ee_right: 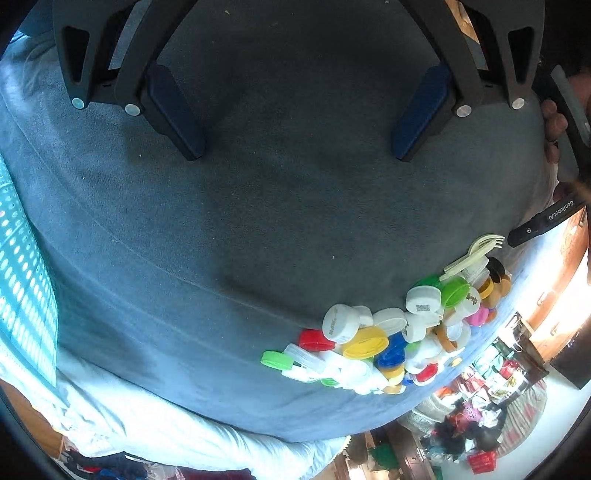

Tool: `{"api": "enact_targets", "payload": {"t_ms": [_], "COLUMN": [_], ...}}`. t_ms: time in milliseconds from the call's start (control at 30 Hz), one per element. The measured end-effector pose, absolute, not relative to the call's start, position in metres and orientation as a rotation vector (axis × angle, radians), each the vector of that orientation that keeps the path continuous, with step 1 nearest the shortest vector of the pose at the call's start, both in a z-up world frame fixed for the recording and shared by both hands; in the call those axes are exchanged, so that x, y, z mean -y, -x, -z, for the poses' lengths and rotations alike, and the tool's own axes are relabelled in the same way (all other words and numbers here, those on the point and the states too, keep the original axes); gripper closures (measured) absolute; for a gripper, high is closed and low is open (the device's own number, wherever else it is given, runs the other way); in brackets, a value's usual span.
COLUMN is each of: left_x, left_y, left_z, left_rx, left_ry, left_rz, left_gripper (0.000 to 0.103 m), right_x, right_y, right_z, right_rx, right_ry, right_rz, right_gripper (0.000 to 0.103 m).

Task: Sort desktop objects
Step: 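Move both open grippers back over the cap pile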

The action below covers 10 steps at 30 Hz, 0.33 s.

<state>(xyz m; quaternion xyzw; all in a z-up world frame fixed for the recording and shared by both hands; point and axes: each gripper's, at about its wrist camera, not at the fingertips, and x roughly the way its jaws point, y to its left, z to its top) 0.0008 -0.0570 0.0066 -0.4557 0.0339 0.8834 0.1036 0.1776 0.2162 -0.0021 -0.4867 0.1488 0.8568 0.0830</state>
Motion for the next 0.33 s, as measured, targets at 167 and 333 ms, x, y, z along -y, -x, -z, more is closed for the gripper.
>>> {"api": "enact_targets", "payload": {"t_ms": [167,333], "left_x": [0.0554,0.0555], "left_y": [-0.0010,-0.0013], "left_z": [-0.0073,-0.0069], "left_rx": [-0.106,-0.112], "left_ry": [1.341,1.338], "left_rz": [-2.608,-2.609], "left_gripper": [0.001,0.001], "right_x": [-0.2156,-0.2157], "right_y": [-0.1760,-0.1759], "right_z": [0.0030,0.0023], "right_rx": [-0.442,-0.439], "right_ry": [1.451,1.452], "right_rz": [-2.559,-2.560], "right_gripper": [0.000,0.000]}}
